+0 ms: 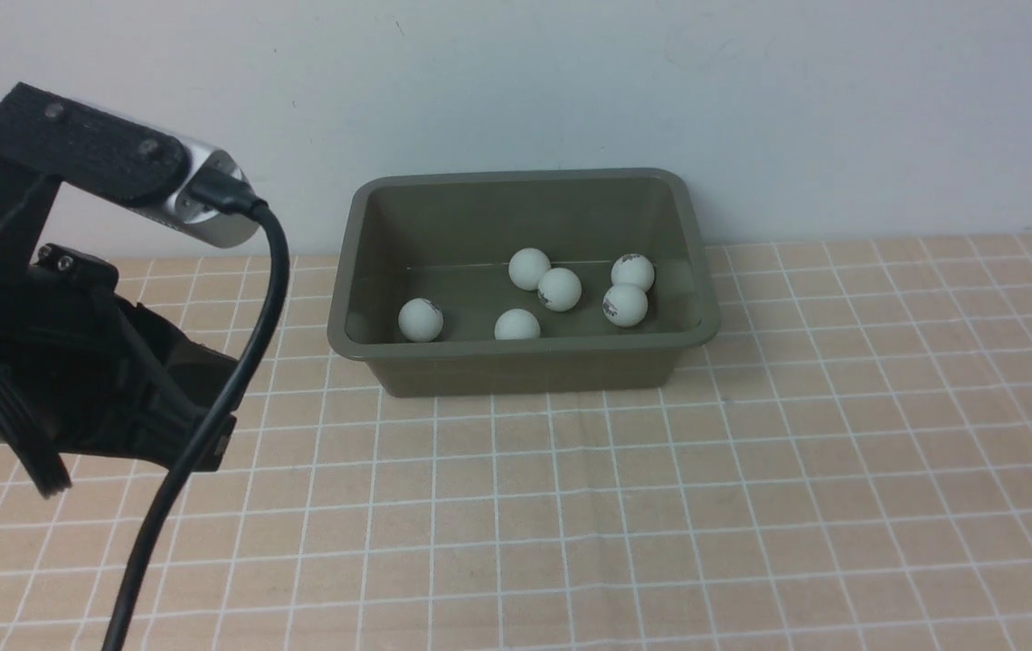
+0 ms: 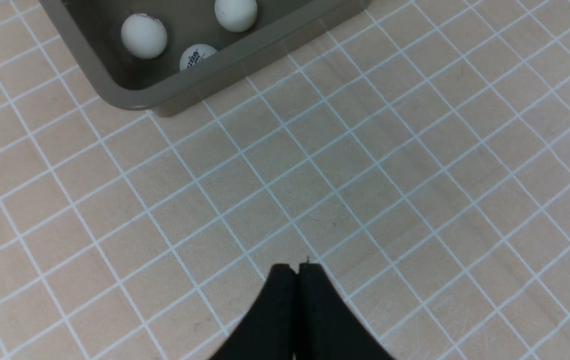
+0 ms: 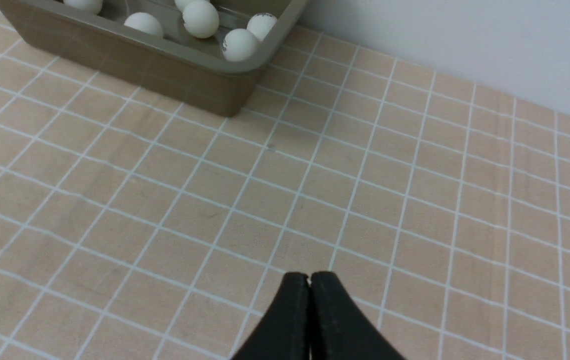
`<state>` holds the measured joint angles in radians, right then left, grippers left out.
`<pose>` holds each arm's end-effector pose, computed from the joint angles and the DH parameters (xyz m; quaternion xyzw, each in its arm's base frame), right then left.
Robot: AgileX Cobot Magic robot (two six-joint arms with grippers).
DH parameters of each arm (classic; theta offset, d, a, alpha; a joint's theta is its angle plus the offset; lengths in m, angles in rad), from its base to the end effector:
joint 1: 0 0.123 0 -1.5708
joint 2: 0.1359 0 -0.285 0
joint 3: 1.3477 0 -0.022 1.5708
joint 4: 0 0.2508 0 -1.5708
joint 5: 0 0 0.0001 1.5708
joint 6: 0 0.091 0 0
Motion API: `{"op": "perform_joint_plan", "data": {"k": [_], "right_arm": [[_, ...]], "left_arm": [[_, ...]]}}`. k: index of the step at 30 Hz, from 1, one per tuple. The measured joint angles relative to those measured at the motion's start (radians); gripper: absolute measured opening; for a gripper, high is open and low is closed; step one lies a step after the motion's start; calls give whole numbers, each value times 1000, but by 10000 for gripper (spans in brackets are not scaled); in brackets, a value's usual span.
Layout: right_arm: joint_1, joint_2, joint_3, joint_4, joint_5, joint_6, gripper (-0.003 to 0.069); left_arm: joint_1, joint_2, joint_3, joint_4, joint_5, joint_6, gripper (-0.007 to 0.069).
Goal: Put the table tennis balls into the box on the light coffee tablecloth.
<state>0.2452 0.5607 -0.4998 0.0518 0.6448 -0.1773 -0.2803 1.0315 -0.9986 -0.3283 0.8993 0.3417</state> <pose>0.1018 0.0284 0.2817 -0.1753 0.8711 0.0389 0.4571 0.1834 -0.0767 0.3564 0.2350 0.8932 -0.1449 0.3548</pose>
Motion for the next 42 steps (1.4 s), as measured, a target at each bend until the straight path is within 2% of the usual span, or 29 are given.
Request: {"op": "perform_joint_plan", "data": {"k": [10, 27, 34, 42], "right_arm": [[0, -226, 215, 10, -210, 1, -15], [0, -251, 237, 10, -37, 6, -15], [0, -251, 237, 10, -36, 6, -15], [0, -251, 237, 10, -36, 6, -15]], "left_arm": [[0, 0, 0, 0, -1, 0, -69], [0, 0, 0, -13, -4, 15, -69], [0, 0, 0, -105, -3, 87, -69], [0, 0, 0, -165, -18, 89, -69]]}}
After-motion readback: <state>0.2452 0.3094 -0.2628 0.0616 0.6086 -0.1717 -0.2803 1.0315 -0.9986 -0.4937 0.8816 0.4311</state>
